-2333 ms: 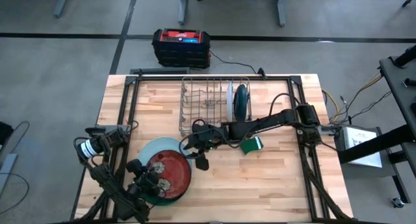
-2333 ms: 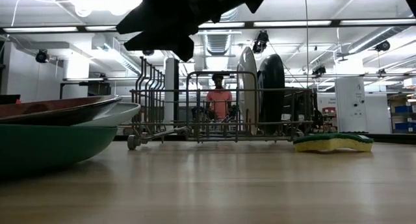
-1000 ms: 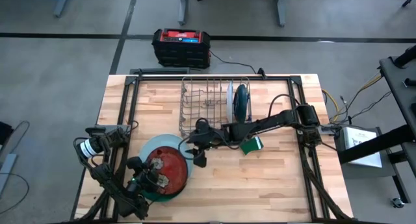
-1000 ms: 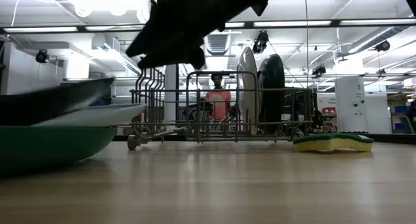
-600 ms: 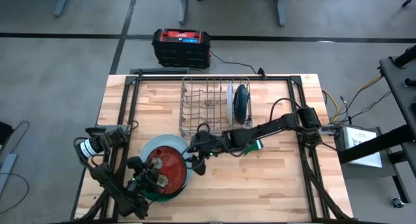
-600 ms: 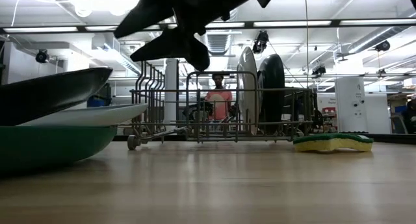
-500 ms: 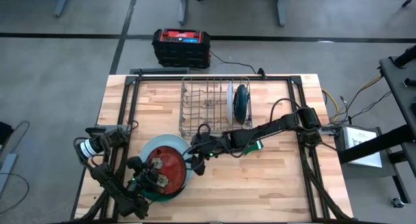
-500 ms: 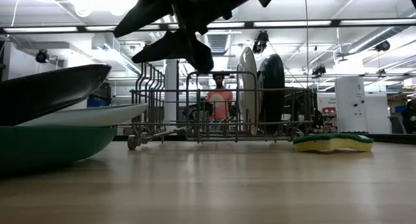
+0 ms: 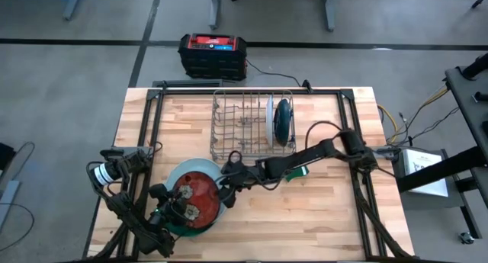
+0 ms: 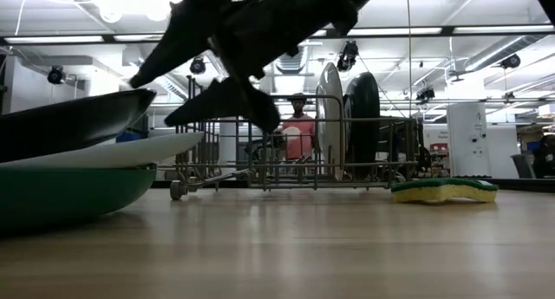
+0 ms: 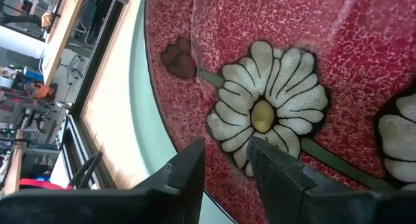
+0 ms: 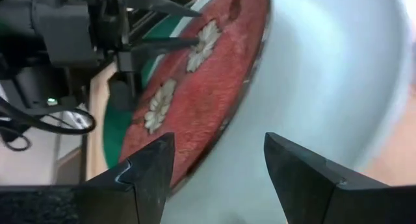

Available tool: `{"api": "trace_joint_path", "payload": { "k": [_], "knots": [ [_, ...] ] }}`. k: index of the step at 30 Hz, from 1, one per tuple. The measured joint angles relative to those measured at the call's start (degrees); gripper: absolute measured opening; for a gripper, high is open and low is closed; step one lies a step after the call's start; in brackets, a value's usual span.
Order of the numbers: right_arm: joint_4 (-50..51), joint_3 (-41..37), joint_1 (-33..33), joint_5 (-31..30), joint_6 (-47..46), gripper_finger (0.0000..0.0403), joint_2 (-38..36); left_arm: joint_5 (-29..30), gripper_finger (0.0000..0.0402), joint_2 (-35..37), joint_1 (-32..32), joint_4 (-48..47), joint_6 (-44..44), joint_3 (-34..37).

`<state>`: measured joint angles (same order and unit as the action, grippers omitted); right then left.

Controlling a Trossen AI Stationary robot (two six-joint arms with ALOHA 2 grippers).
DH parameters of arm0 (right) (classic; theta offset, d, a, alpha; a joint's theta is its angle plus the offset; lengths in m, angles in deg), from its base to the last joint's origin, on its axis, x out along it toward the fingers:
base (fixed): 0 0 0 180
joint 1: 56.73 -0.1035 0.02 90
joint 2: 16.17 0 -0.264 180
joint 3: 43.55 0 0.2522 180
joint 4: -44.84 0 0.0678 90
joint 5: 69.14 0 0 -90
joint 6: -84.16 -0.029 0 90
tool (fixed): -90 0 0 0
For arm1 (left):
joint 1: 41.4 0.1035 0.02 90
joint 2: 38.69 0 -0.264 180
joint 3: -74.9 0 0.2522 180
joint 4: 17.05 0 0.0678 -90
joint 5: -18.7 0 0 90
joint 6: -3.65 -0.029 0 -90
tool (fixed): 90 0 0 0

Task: Sort dishes
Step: Put the red plate into the dish rack

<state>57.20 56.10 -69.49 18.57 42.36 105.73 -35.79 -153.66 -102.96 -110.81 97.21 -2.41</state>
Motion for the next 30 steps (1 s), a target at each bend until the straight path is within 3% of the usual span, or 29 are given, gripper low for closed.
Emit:
{"api": "trace_joint_path", "payload": {
  "k": [13, 20, 30],
  "knots": [
    [-2.8, 10.8, 0.4, 12.8, -1.3, 0.0201, 11.4, -0.4, 0.0116, 0.0, -0.1, 0.3, -0.3, 0.0],
    [3.7, 14.2, 0.9, 11.8, 1.1, 0.0158, 12.3, -0.3, 0.0116, 0.0, -0.1, 0.0, 0.0, -0.1],
    [8.5, 14.3, 3.1, 11.4, 1.1, 0.0065, 12.1, 0.8, 0.0116, 0.0, -0.1, -1.4, -0.1, -0.5]
  ]
}}
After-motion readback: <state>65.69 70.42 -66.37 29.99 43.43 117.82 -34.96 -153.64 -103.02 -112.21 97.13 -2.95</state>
